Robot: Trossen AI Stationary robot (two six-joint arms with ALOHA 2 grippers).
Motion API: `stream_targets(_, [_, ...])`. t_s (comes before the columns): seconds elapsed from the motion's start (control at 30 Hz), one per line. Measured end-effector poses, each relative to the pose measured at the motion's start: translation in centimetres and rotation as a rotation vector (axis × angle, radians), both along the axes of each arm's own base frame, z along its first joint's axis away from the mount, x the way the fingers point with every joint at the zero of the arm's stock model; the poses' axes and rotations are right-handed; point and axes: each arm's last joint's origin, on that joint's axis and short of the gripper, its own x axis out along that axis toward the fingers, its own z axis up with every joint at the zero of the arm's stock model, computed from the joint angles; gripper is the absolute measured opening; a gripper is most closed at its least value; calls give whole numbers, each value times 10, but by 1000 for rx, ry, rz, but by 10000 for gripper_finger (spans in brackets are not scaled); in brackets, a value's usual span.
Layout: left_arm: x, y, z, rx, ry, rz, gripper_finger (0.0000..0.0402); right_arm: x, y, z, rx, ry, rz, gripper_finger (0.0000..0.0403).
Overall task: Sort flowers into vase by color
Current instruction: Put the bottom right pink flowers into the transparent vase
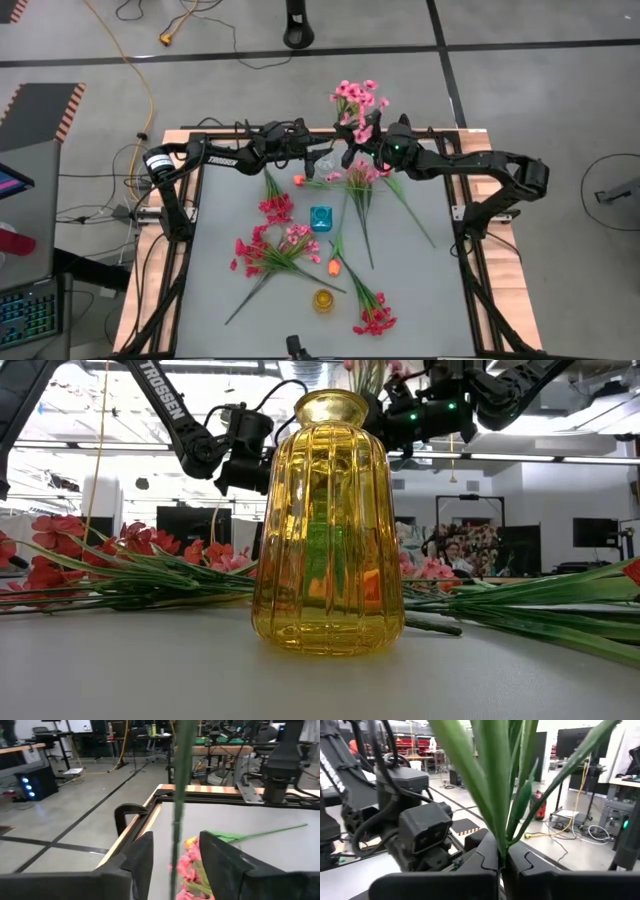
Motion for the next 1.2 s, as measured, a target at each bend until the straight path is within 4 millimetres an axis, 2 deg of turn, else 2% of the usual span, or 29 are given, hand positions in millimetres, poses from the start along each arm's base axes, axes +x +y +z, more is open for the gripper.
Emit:
stream_targets(0.13, [-1, 1, 0, 1, 0, 5, 161, 1, 2, 0, -1, 0, 26, 26])
stream_targets(0.77, [-9, 10, 1, -16, 31, 29, 162, 1, 3, -1, 3, 8, 27, 25])
stream_targets(1.0, [-25, 1, 21, 26, 196, 56, 162, 2, 3, -2, 26, 6, 29, 29])
stream_targets(1.2, [-42, -11, 45, 39, 266, 59, 162, 14, -2, -22, 40, 28, 26, 27])
